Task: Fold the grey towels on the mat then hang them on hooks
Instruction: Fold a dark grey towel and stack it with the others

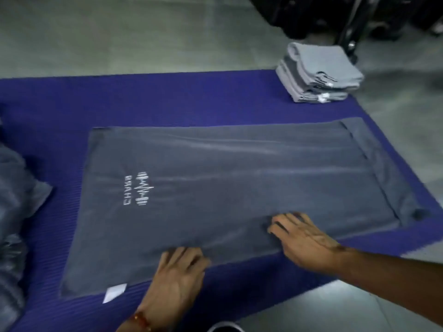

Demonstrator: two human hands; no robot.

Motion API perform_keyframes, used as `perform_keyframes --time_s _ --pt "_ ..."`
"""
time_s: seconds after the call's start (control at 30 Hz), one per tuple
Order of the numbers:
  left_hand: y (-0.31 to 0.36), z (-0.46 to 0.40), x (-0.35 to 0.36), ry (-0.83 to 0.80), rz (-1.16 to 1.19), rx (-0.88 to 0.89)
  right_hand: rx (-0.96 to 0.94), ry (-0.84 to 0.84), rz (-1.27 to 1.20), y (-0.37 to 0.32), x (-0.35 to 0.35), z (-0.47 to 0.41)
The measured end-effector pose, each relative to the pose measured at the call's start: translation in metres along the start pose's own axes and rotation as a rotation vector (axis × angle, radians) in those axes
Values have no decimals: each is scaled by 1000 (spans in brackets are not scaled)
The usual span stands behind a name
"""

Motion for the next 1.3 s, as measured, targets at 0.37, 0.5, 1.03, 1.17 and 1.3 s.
perform_keyframes --time_s 0.37,0.5,1.03,1.17,1.3 --pt "40 -39 26 -98 -275 274 51 150 -13 41 11 60" --pt "47 -44 23 -200 -354 311 -117 106 136 45 13 53" --pt "49 -123 27 -330 -296 455 751 197 -174 107 -3 109" --pt "63 -192 52 -411 -324 550 1503 406 -489 194 11 179" --pt "86 -257 85 -522 -325 476 1879 647 -737 248 36 219"
Point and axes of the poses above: each hand's wrist, its own z-axis away from the middle knuckle, its own x-axis out of the palm, y = z × x, the point moved 4 cm from there along -z, towards the middle knuckle, and after that the axes turned 10 degrees about -z, right-handed, at the moved point
